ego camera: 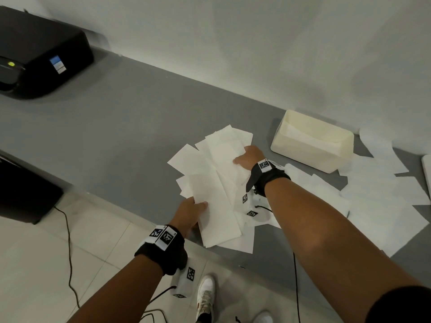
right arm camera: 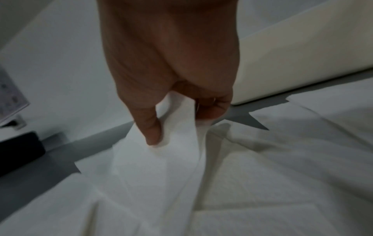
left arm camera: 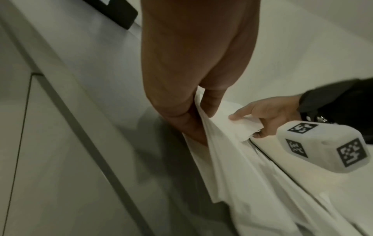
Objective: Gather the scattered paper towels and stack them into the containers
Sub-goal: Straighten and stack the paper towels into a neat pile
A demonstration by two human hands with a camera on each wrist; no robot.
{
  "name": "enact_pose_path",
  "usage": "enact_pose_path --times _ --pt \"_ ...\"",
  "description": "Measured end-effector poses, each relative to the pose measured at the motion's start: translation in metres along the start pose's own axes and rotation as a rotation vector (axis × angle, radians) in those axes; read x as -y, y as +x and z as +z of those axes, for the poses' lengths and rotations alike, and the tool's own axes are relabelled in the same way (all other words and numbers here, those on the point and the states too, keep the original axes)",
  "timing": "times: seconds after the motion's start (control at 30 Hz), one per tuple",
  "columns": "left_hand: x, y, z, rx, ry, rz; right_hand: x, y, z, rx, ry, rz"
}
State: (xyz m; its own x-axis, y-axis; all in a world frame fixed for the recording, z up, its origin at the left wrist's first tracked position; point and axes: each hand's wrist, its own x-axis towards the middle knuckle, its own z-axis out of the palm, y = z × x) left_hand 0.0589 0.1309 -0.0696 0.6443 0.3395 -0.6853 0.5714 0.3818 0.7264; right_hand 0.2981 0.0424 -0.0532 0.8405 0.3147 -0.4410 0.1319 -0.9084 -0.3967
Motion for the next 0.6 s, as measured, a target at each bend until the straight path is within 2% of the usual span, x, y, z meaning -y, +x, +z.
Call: enact_pose_path --times 0.1,0.2,0.23,0.33,0.43,0.5,0.6 --pt "0.000 0.000 0.005 0.010 -0.051 0.005 -0.008 0.004 -0.003 -0.001 0.192 -0.001" --pt "0.001 0.000 0.011 -0.009 -0.097 0.000 -0.012 0.001 -0.005 0.051 0.415 0.067" --pt "0.002 0.001 0.012 -0.016 -0.102 0.000 -0.013 -0.002 -0.005 0.061 0.408 0.086" --pt "0.003 -0.001 0.013 -0.030 -0.112 -0.015 -0.011 -0.014 -0.005 0.063 0.123 0.040" --pt "0.003 0.001 0.013 -0.026 -0.150 -0.004 -0.010 -0.024 -0.003 0.083 0.042 -0.019" --pt "0.002 0.001 0.013 -0.037 -0.199 0.004 -0.011 -0.029 -0.004 0.075 0.210 -0.017" --pt "-0.001 0.001 0.011 -0.042 -0.304 -0.029 -0.011 -0.054 -0.005 0.073 0.747 0.066"
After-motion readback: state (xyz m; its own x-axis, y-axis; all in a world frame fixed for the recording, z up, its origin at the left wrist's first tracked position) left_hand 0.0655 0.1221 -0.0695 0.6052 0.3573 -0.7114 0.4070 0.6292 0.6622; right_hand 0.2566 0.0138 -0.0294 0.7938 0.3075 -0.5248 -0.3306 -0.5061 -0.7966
